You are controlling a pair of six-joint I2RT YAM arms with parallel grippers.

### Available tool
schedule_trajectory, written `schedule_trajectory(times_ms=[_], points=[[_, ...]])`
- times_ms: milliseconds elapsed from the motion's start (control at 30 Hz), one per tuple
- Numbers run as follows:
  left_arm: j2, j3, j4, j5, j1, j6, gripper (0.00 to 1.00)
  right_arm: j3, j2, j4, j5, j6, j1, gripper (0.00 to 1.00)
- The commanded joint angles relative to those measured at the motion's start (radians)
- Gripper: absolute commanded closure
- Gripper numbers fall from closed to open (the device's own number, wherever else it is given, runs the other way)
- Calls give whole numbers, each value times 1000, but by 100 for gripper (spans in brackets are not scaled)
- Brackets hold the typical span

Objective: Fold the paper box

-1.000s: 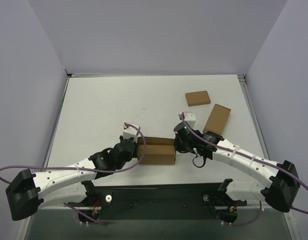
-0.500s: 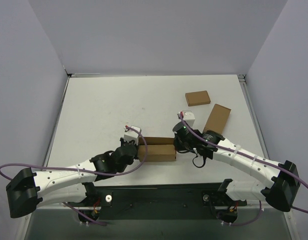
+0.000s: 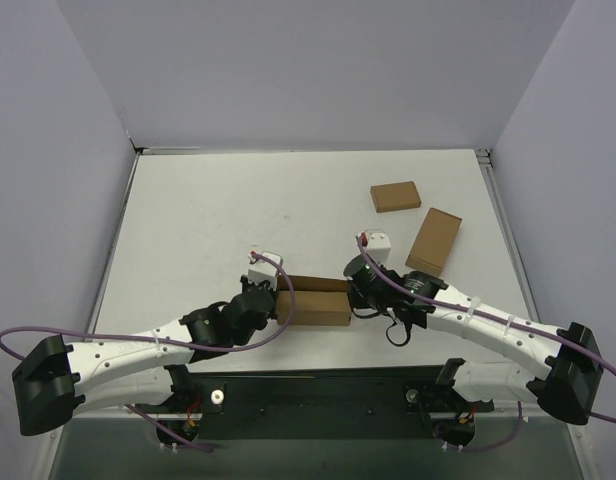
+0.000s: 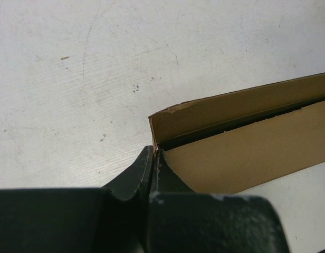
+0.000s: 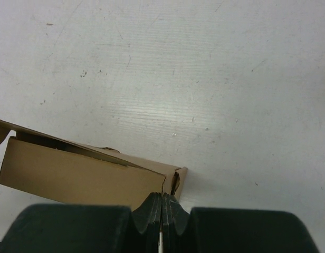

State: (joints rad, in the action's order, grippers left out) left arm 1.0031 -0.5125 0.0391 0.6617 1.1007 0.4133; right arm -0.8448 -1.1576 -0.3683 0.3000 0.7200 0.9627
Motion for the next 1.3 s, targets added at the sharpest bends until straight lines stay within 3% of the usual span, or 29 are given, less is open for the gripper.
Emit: schedule_trajectory(times_ms=[0, 433, 900, 1233, 1267], points=[[2, -26, -67, -17, 16, 21, 100, 13, 16, 2, 36, 35, 27, 100], [6, -34, -67, -20, 19, 32, 100, 98, 15, 5, 126, 102, 117, 100], [8, -49, -65, -39, 18, 36, 100, 162, -76, -109, 283, 203, 249, 100], [-7, -41, -78, -126, 18, -53, 100, 109, -119, -170, 327, 242, 286, 100], [-11, -43, -70, -126, 16, -79, 100, 98, -108, -184, 338, 237, 286, 95]])
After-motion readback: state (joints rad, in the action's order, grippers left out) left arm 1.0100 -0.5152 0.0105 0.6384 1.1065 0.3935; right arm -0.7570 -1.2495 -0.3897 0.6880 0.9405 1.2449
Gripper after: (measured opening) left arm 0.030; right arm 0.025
